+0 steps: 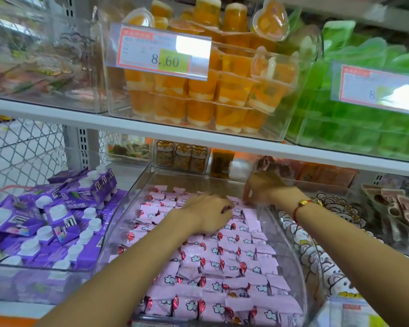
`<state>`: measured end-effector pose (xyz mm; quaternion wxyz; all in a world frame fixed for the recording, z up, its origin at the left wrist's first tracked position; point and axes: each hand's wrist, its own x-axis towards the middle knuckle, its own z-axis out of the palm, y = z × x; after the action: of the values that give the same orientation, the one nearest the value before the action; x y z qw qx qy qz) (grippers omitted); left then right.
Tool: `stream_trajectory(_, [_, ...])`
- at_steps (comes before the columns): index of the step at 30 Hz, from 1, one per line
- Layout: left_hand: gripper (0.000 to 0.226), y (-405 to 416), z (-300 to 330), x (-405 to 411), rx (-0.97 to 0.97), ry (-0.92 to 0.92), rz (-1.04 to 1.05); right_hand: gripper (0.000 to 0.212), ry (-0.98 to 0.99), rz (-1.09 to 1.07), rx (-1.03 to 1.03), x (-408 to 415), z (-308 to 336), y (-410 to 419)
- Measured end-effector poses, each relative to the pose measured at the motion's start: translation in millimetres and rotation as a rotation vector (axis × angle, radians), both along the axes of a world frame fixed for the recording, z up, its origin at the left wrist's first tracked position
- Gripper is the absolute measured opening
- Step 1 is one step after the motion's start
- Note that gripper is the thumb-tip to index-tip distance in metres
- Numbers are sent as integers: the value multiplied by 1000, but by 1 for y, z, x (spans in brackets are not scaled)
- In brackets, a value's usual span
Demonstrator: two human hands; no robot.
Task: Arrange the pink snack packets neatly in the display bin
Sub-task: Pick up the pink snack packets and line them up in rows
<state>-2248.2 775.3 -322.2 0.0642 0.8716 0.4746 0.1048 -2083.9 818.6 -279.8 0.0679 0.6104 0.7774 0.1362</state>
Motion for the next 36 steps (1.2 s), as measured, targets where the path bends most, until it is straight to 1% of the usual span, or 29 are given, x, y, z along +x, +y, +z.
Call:
stream_trajectory(4, [30,11,5,5,3,-16,4,20,-71,114,67,-4,-2,0])
stream_trajectory(7, [34,19,0,4,-90,13,58,23,-10,125,-15,-2,-5,1])
stream_trajectory(9, [33,22,-6,2,-108,-8,80,23,33,115,-52,1,-5,3])
stream_trajectory(13, [31,22,-10,1,-33,-38,102,24,-1,116,-82,0,-3,8])
stream_trajectory(15, [27,23,-10,1,-6,-45,110,21,-16,149,-84,0,-2,9])
stream_trajectory(17, [22,23,-10,3,34,-55,98,14,20,176,-78,4,-1,9])
stream_trajectory(19, [24,24,-10,4,90,-67,56,4,130,204,-73,8,-1,8])
stream_trajectory(21, [25,23,-11,4,98,-62,31,8,269,225,-55,11,-2,5])
stream_trajectory(23, [26,25,-12,4,22,-39,38,9,424,209,-54,17,-3,3])
stream_trajectory(25, [33,28,-12,5,-42,9,53,10,560,180,-52,21,-2,-1])
stream_trajectory(27, [35,29,-11,6,-62,36,62,13,713,178,27,20,1,-6])
stream_trajectory(29, [29,26,-8,7,-73,8,60,10,889,178,206,18,2,-14])
stream_trajectory(30, [25,25,-7,7,-79,-46,54,9,954,177,298,19,2,-20])
stream_trajectory(32, [28,21,-3,7,-84,-219,50,15,1080,162,409,21,2,-31])
stream_trajectory(33, [32,19,-1,7,-87,-324,56,16,1200,142,412,22,2,-37])
stream_trajectory(34, [38,16,3,7,-102,-430,60,14,1362,110,383,22,3,-42])
stream_trajectory(36, [65,8,15,9,-184,-612,52,10,1651,32,259,21,5,-51])
